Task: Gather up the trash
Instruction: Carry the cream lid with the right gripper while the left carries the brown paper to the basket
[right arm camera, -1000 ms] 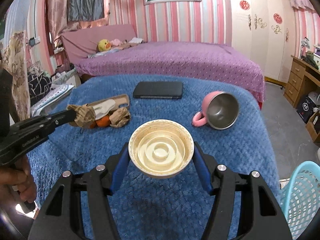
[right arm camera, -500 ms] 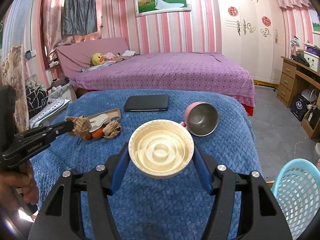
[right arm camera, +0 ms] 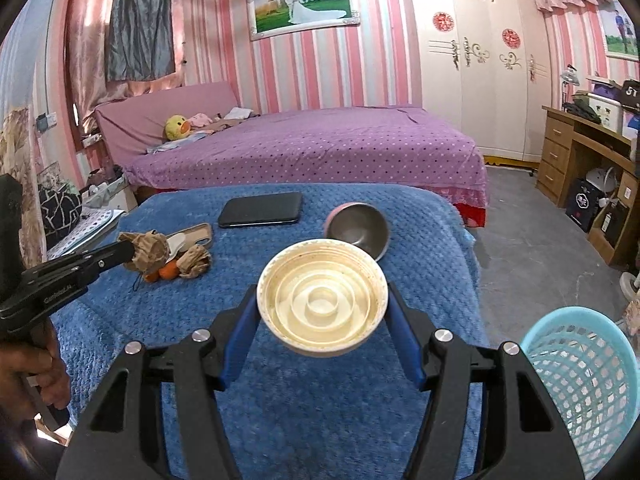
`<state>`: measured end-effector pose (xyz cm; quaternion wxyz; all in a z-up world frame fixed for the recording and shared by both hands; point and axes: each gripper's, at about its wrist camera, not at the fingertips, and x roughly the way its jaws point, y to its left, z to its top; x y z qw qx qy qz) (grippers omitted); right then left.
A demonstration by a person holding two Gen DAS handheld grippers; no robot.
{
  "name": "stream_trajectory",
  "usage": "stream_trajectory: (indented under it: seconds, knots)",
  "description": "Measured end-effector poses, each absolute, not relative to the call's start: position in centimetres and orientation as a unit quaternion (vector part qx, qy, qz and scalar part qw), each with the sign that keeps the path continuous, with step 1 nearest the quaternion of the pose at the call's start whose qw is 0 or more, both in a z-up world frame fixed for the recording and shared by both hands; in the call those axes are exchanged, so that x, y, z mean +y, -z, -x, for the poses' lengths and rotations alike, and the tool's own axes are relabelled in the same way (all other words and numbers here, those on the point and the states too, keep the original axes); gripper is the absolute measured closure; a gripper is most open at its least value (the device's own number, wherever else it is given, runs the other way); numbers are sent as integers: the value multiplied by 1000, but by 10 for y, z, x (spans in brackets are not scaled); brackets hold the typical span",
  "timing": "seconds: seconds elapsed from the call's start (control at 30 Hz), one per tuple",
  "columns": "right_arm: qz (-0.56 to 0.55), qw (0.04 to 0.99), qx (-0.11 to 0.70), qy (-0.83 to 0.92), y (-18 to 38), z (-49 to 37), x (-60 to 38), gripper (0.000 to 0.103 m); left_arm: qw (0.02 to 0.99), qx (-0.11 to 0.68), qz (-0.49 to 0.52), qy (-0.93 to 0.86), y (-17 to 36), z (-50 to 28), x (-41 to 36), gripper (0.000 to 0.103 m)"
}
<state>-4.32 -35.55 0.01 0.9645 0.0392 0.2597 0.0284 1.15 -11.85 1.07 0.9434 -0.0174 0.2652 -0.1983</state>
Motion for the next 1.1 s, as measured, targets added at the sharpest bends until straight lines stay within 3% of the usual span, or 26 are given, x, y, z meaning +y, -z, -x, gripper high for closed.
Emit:
stream_trajectory:
  seconds: [1.1]
  knots:
    - [-85, 964, 249, 45, 0, 78, -441, 42, 931, 262, 2, 252, -12, 7, -182, 97]
